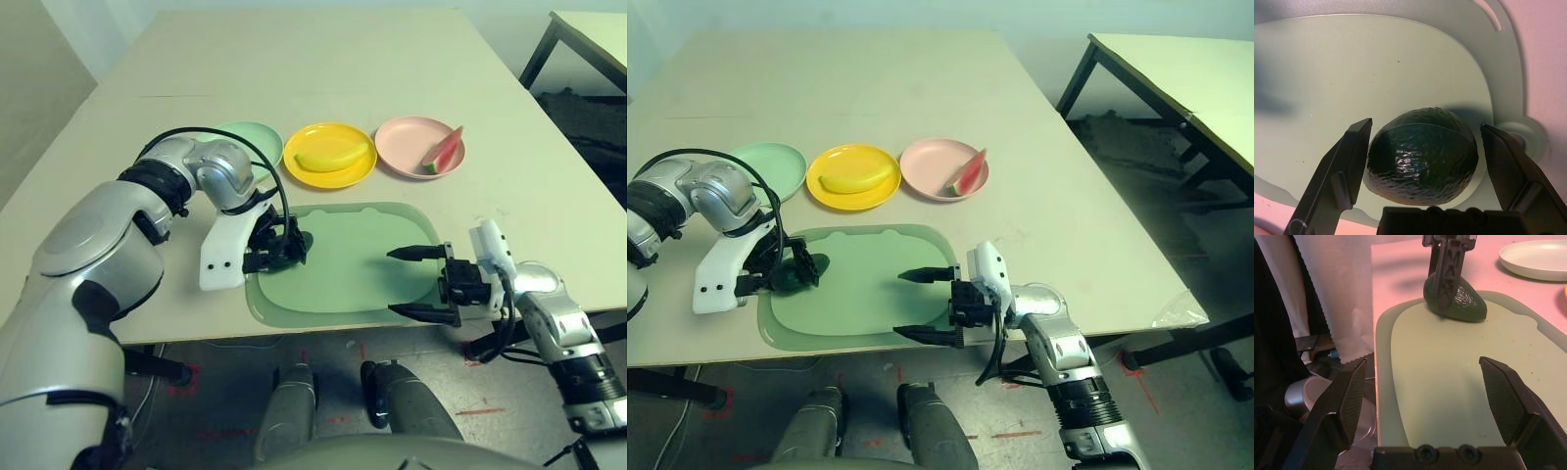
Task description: Place the fruits into color-matched plates.
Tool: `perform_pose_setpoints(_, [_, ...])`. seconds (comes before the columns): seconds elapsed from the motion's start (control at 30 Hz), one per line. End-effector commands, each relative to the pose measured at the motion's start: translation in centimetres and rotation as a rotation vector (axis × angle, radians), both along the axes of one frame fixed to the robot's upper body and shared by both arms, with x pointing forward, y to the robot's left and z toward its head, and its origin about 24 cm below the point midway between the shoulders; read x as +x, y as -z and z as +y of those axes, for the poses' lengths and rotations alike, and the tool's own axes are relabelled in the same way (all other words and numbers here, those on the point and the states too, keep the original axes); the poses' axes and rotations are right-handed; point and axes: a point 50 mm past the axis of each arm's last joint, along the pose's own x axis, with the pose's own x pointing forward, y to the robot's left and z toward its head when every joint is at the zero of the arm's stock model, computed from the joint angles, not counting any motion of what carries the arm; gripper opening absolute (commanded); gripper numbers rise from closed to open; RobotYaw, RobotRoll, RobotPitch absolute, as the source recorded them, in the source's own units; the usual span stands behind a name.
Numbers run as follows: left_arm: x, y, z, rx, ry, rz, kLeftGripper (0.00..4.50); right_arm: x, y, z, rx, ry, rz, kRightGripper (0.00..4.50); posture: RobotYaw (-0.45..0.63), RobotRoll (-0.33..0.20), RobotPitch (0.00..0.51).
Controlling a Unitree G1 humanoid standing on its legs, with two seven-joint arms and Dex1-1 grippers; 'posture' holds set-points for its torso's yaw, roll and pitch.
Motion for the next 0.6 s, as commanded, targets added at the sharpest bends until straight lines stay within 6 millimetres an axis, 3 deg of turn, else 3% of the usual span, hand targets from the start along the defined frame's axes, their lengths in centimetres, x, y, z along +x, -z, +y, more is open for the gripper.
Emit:
perform_pose_setpoints(0.03, [0.01, 0.26, -0.10, 0.013, 0.010, 0.002, 4.50, -0.33, 0.09, 0.38, 0.013, -0.018, 0.012, 4.48, -0.11, 0.000, 0.130])
perform_pose_setpoints(0.27, [0.10, 0.38, -0.31, 0.010, 0.013, 0.000, 4.50, -0.39, 0.04, 0.38, 0.012, -0.017, 0.012, 4.48, -0.11, 0.000, 0.130])
perform_pose_setpoints(0.4, [0.18, 0.43, -0.53, 0.005, 0.016, -0.001, 3.28, -0.37, -0.01, 0.41, 0.013, -0.015, 0.010, 4.50, -0.11, 0.000, 0.129])
perform_pose_setpoints(0.6, [0.21, 0.44, -0.52, 0.006, 0.018, -0.003, 3.15, -0.37, -0.04, 0.46, 0.015, -0.013, 0.009, 4.50, -0.11, 0.000, 0.128])
